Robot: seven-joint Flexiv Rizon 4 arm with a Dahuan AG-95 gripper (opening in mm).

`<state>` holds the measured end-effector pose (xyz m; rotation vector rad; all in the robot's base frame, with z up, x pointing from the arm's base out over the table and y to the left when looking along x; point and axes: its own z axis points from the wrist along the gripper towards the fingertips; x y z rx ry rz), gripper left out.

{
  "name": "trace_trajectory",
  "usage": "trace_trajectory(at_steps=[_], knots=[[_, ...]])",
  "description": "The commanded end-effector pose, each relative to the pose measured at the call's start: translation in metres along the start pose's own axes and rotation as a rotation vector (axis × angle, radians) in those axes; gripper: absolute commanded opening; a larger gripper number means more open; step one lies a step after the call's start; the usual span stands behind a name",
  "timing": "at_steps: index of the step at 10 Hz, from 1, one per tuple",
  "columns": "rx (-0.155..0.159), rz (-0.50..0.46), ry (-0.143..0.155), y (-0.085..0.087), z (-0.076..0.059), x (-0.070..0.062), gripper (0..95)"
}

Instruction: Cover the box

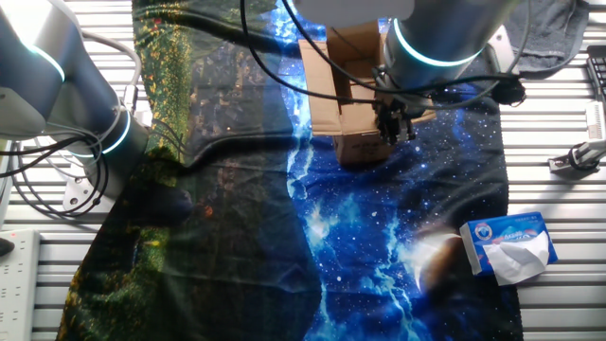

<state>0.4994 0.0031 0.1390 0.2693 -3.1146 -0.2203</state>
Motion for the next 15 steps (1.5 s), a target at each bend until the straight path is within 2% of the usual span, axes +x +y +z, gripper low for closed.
trace_trajectory(at_steps=[1,2,3,12,13,14,15], knots=[[0.001,0.003,-0.002,-0.0003,0.0018,0.0009,19.0],[0.001,0.005,-0.001,-0.0004,0.0020,0.0010,19.0],[0.002,0.012,-0.002,-0.0004,0.0023,0.0012,0.0],[0.011,0.019,-0.005,-0.0005,0.0036,0.0013,0.0],[0.009,0.002,-0.004,-0.0005,0.0036,0.0013,19.0],[0.006,-0.014,-0.005,-0.0003,0.0026,0.0013,57.0],[0.010,-0.020,-0.004,0.0003,0.0001,0.0013,76.0]])
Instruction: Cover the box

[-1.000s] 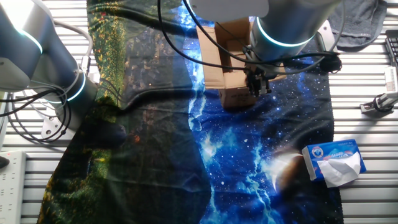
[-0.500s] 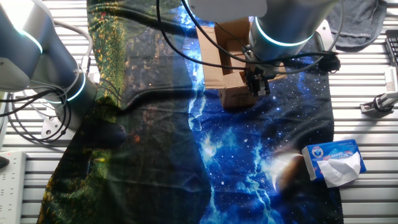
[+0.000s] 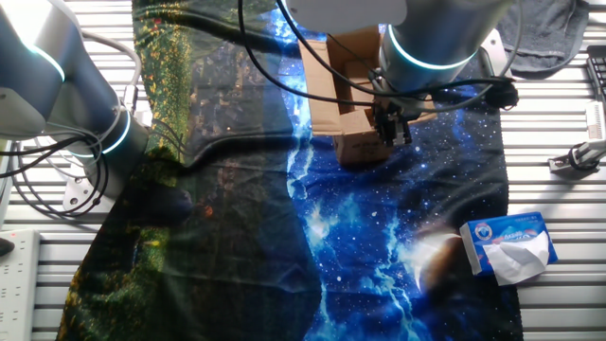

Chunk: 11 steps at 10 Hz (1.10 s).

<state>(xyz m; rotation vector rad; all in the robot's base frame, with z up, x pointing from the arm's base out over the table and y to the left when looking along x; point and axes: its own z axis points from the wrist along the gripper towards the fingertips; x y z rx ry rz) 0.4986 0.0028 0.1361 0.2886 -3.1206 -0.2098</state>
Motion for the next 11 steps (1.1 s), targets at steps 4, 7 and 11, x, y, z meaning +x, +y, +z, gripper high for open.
trace_trajectory(at_steps=[4,7,11], knots=[[0.039,0.005,0.008,0.003,-0.012,0.000,19.0],[0.031,0.043,0.016,0.007,-0.023,0.000,0.0],[-0.001,0.046,0.020,0.016,-0.036,-0.004,0.0]])
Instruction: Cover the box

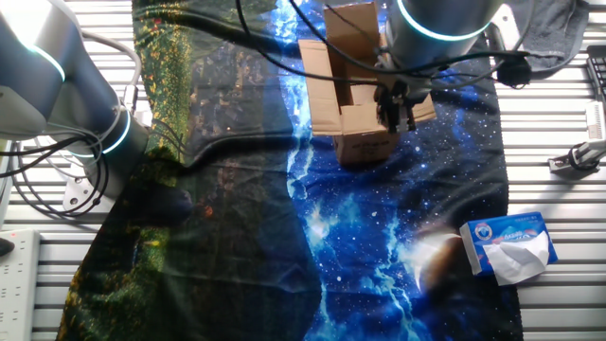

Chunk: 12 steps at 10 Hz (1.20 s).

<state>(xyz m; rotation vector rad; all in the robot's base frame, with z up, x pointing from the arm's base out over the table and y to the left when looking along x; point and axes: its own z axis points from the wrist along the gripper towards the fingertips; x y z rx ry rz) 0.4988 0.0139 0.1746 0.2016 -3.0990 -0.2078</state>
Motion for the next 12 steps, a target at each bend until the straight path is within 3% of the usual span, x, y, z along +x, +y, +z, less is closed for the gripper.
trace_trajectory(at_steps=[1,4,5,8,12], knots=[[0.004,-0.004,0.005,0.0032,-0.0016,-0.0035,0.0],[0.008,0.016,0.009,0.0069,-0.0018,-0.0065,0.0],[0.014,0.022,0.024,0.0072,-0.0016,-0.0070,0.0],[0.061,-0.004,0.055,-0.0011,-0.0061,-0.0037,0.0],[0.048,-0.067,0.093,-0.0011,-0.0061,-0.0037,0.0]])
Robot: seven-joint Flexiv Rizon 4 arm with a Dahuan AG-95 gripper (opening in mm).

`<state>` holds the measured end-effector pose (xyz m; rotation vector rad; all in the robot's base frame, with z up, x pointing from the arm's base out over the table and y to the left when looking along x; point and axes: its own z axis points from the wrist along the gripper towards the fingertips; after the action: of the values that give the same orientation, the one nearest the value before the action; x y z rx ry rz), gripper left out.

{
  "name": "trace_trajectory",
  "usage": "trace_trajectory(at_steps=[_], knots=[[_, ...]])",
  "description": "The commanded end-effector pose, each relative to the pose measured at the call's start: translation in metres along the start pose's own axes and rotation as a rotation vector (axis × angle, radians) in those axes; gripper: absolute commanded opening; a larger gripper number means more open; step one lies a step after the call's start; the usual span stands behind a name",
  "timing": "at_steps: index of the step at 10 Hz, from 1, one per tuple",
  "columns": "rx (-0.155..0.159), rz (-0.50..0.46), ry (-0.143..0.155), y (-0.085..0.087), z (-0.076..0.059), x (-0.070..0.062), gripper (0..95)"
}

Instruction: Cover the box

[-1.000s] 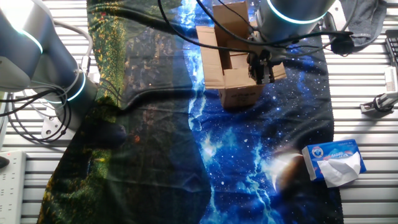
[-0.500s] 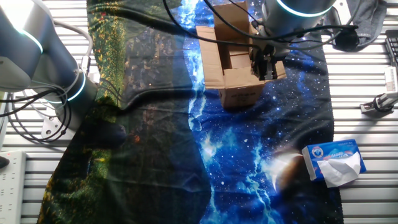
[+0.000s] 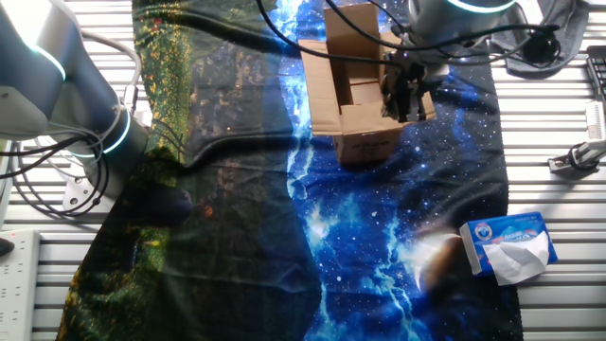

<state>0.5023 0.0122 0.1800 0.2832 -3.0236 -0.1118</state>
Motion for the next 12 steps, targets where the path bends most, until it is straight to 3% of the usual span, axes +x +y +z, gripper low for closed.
trace_trajectory(at_steps=[1,5,10,12], knots=[[-0.012,-0.034,0.010,0.000,0.000,-0.001,0.0],[-0.063,-0.067,-0.002,0.000,0.000,-0.001,0.0],[-0.060,-0.052,0.017,0.000,0.000,-0.001,0.0],[-0.059,-0.013,0.017,0.019,0.002,0.004,0.0]])
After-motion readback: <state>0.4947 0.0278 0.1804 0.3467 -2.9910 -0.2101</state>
